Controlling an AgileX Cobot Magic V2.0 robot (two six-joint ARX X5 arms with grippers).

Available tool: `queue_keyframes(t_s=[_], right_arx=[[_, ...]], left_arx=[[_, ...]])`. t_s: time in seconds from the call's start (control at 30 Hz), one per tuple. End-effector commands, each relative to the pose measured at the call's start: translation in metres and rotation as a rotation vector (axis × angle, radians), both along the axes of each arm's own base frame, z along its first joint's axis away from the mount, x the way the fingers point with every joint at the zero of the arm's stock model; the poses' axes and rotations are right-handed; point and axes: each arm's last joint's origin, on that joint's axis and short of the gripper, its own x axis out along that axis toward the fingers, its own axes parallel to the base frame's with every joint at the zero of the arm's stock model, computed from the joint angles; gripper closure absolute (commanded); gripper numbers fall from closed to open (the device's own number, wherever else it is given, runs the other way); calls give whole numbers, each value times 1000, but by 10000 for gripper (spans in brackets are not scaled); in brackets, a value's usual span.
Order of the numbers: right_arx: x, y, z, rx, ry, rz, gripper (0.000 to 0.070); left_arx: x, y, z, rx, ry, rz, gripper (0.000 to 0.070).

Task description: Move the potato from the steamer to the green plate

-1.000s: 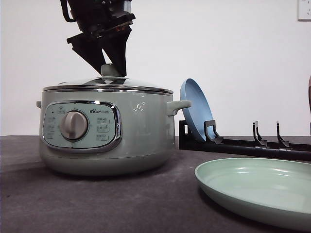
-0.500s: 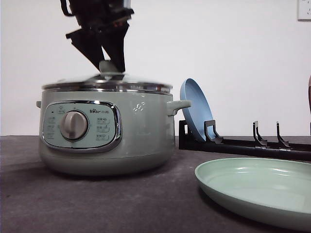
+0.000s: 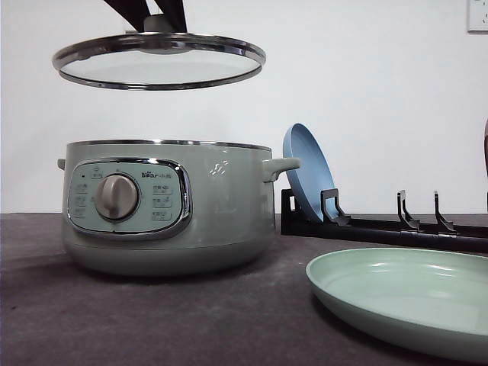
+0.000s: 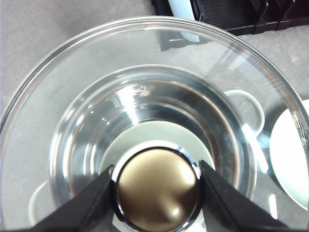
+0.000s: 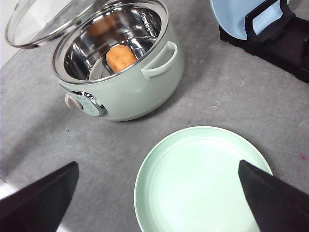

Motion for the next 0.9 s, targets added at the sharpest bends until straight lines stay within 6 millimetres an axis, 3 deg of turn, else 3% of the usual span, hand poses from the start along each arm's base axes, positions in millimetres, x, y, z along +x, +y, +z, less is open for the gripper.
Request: queue_keyframes(t_s=[0.0, 0.53, 0.87], right_arx=[[-1, 0, 4, 13, -9, 1, 28], [0, 0, 4, 12, -10, 1, 28], [0, 0, 4, 14, -16, 1, 28]], left_arx=[[-4, 8, 20, -39, -82, 21, 691], [16, 107, 26, -43, -80, 347, 691], [18, 150, 26, -42, -81, 483, 691]])
